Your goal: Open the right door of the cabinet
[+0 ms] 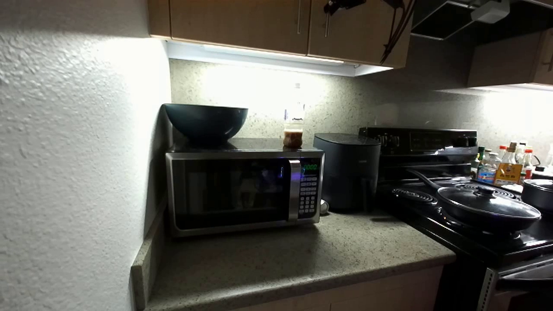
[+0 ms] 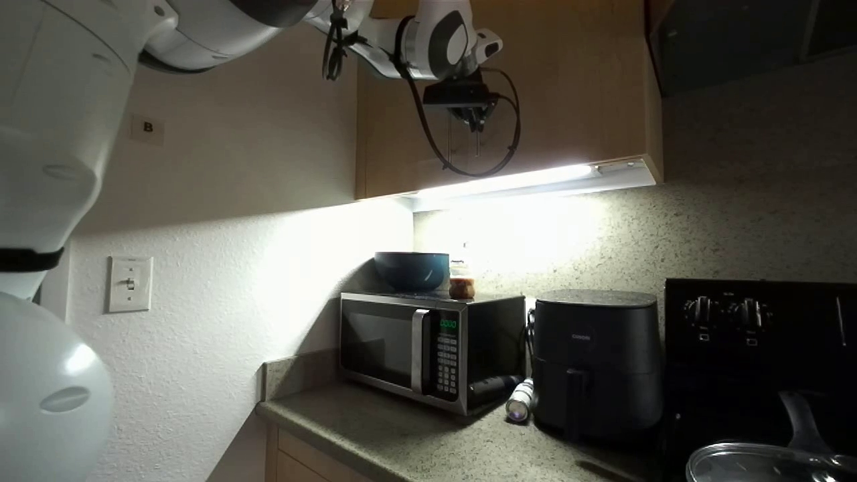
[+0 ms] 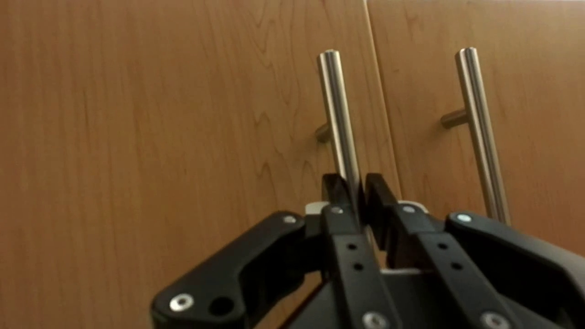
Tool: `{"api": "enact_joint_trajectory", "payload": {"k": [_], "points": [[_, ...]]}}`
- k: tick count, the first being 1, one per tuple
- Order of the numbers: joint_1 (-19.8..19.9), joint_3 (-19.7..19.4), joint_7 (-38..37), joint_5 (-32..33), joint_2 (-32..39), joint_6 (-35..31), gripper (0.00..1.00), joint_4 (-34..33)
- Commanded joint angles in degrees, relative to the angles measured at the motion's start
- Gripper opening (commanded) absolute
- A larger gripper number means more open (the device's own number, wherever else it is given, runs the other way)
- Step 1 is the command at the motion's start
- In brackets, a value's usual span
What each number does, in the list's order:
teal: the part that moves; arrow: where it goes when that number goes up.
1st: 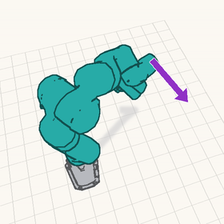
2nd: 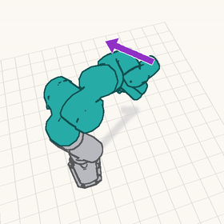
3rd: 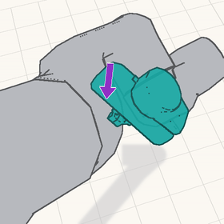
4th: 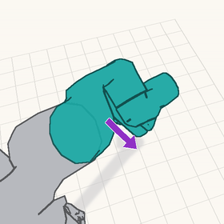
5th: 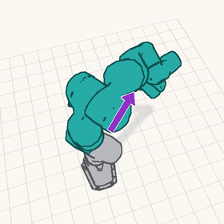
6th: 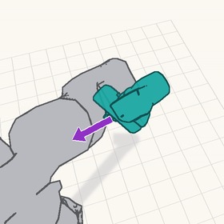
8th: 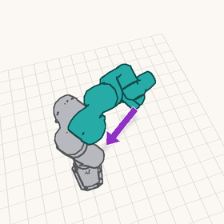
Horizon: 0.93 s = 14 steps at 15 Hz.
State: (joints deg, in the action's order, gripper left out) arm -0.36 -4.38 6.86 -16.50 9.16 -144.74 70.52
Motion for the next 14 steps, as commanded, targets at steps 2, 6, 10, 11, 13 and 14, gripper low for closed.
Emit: {"api": "enact_joint_trajectory", "payload": {"k": [2, 6, 10, 11, 13, 14], "points": [[0.28, -1.02, -1.74, 2.13, -1.57, 3.16, 0.07, 0.78], [-0.24, -1.12, -3.08, 6.81, -6.72, 9.85, 0.07, 4.0], [0.16, -1.89, -5.69, 9.52, -13.45, 21.02, 0.07, 6.67], [0.31, -2.05, -7.07, 10.28, -14.96, 22.83, 0.07, 7.18], [0.26, -2.36, -5.39, 8.61, -11.91, 22.45, 0.14, 3.23], [0.27, -2.57, -6.14, 8.97, -13.4, 23.76, 0.08, 3.95]]}}
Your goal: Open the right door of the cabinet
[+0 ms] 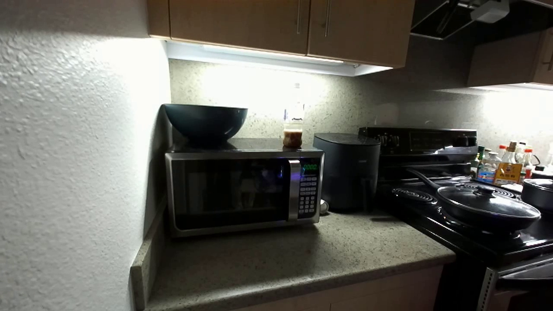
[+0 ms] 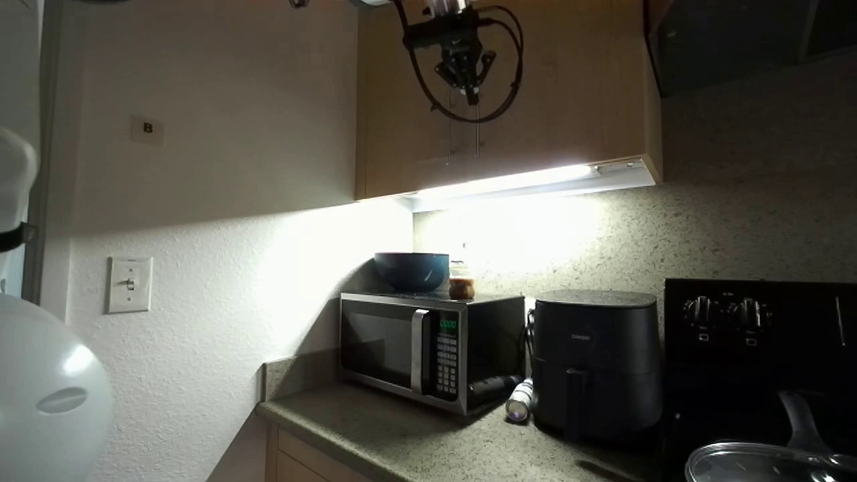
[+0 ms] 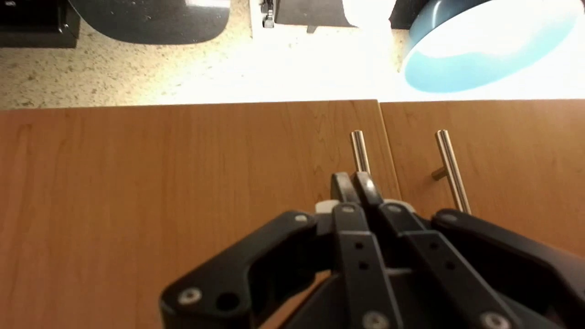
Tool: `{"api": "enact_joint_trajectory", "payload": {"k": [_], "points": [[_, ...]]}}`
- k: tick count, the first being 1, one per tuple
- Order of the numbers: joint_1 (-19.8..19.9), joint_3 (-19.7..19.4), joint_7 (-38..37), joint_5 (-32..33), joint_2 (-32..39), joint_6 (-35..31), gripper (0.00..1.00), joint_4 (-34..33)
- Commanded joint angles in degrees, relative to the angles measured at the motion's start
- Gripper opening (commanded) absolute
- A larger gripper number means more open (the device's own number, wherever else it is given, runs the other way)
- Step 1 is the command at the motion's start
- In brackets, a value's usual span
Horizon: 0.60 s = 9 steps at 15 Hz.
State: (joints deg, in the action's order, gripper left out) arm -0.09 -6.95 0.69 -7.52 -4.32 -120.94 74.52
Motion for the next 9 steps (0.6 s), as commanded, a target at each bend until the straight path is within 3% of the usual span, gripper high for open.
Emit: {"api": "enact_joint_trajectory", "payload": {"k": [1, 3, 4, 5, 9], "points": [[0.0, -0.1, -0.21, 0.09, -0.97, 0.42, 0.07, 0.66], [0.0, -0.13, -0.24, 0.09, -1.69, 0.51, 0.07, 1.61], [-0.15, -0.3, 0.93, -1.1, -0.98, -0.22, 0.32, 1.31], [-0.27, -0.36, 1.5, -1.7, -0.37, -0.74, 0.33, 1.0], [-0.59, -0.43, 3.82, -4.37, 3.21, -2.72, 0.58, -1.83]]}}
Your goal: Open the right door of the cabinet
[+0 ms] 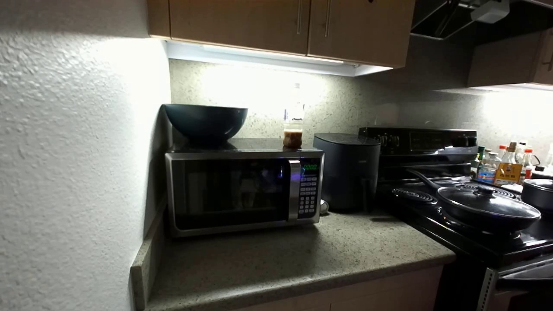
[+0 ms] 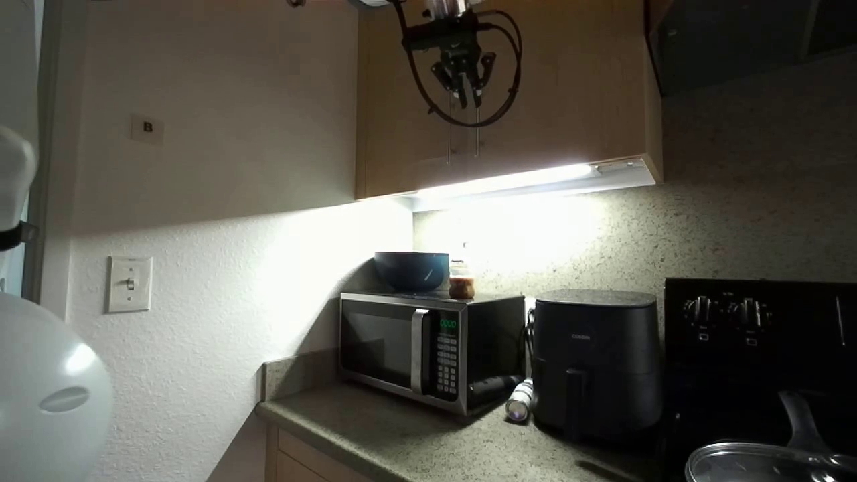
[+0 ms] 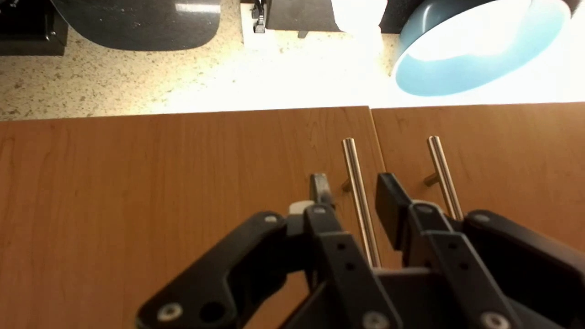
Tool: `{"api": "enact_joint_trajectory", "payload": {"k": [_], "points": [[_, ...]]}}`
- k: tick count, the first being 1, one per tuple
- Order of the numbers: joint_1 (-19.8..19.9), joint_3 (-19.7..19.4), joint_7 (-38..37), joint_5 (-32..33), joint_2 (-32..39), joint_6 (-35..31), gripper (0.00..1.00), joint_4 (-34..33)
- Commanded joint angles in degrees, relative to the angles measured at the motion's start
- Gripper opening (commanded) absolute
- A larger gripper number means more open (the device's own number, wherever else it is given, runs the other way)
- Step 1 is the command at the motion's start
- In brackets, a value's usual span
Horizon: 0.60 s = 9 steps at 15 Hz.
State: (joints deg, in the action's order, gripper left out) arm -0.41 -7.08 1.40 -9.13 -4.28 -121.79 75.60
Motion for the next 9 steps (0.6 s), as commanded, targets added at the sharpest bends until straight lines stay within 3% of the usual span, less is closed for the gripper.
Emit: {"api": "enact_joint_trajectory", "payload": {"k": [1, 4, 5, 8, 9], "points": [[-0.31, -0.23, 3.84, -3.55, 4.28, -2.2, 0.63, -3.91], [-0.46, 0.15, 4.78, -5.26, 8.22, -3.2, 0.83, -7.65], [-0.5, 0.08, 2.69, -3.52, 5.3, -2.49, 0.64, -4.25], [-0.6, 0.22, 2.77, -3.91, 7.82, -2.81, 0.83, -6.59], [-0.6, 0.21, 2.78, -3.92, 8.02, -2.82, 0.96, -6.85]]}}
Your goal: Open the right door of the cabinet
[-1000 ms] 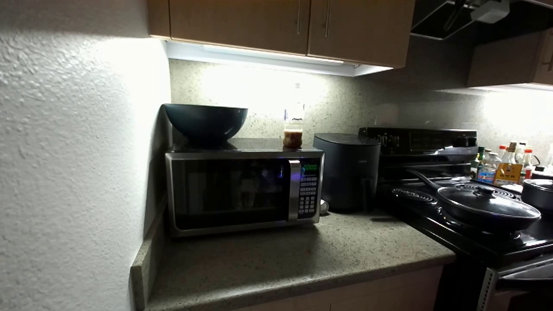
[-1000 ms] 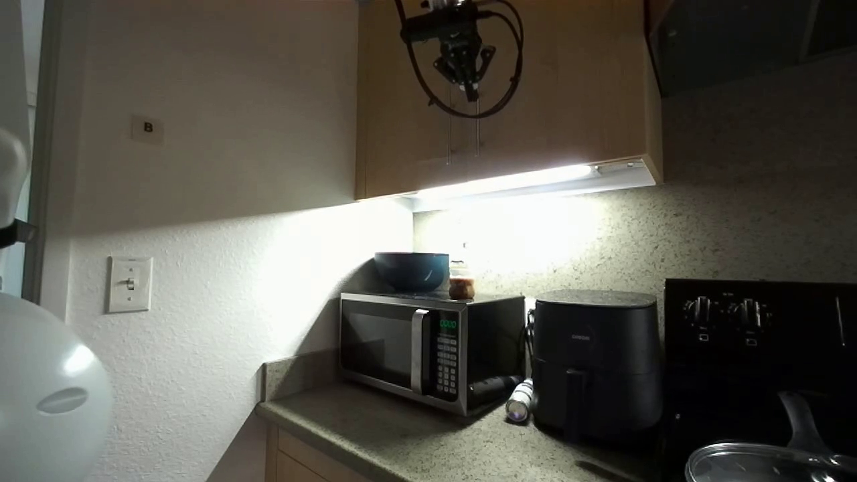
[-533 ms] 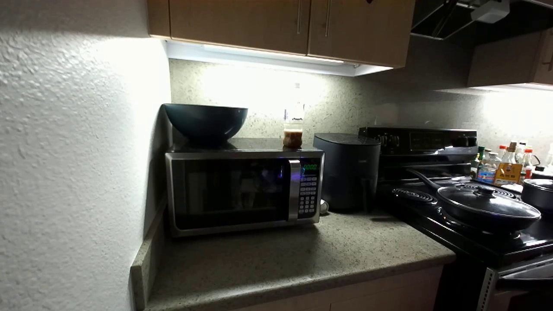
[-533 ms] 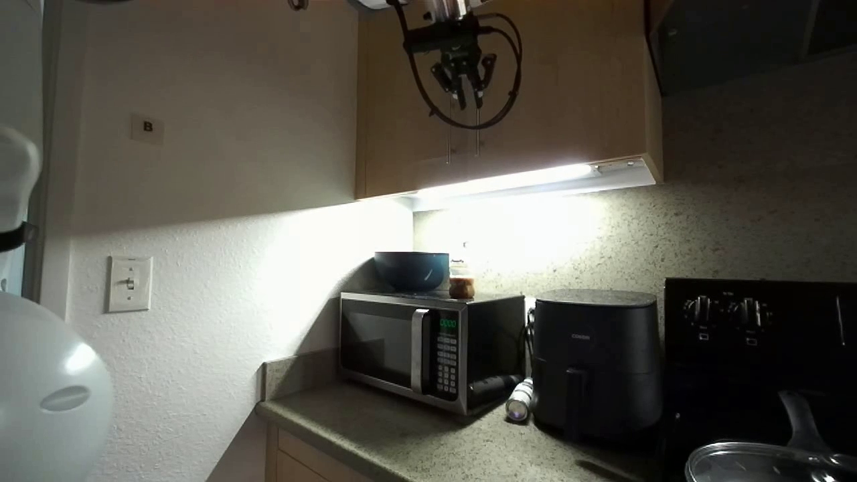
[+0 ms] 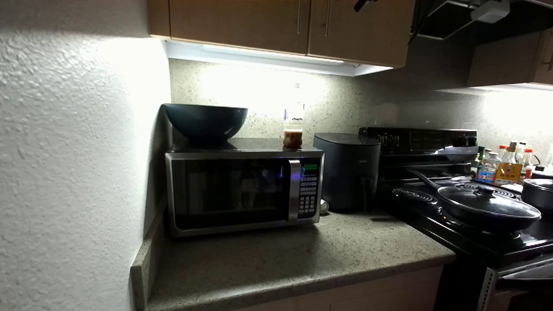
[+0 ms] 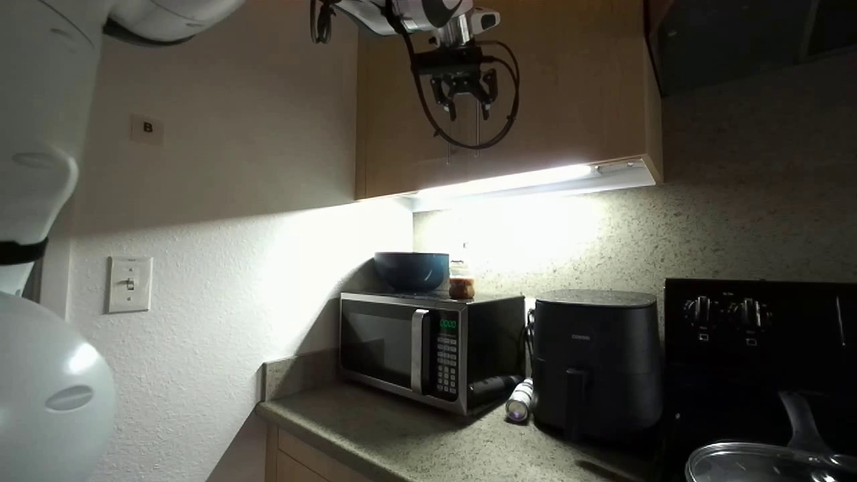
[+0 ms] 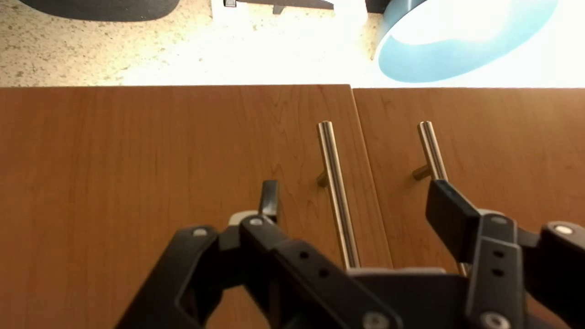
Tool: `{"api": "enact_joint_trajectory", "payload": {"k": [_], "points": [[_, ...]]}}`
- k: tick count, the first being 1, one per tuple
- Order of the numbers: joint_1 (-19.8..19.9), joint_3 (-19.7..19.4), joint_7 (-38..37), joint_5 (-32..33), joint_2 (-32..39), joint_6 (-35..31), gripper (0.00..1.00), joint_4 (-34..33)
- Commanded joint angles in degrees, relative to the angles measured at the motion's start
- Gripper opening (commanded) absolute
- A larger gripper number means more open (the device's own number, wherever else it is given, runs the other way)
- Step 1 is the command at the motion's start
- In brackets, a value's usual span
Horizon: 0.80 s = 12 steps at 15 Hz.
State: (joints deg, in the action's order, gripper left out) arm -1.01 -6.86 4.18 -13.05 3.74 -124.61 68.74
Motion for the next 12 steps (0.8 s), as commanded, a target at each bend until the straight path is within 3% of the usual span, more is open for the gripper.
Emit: {"api": "enact_joint_trajectory", "payload": {"k": [1, 2, 12], "points": [[-0.09, 0.02, -0.22, 0.32, 0.46, -1.36, 0.96, -0.21], [-0.19, 0.02, -0.33, 1.0, 1.1, -2.9, 1.0, -0.52], [0.13, 0.43, 1.66, -0.26, 8.39, -7.07, 1.0, -7.5]]}}
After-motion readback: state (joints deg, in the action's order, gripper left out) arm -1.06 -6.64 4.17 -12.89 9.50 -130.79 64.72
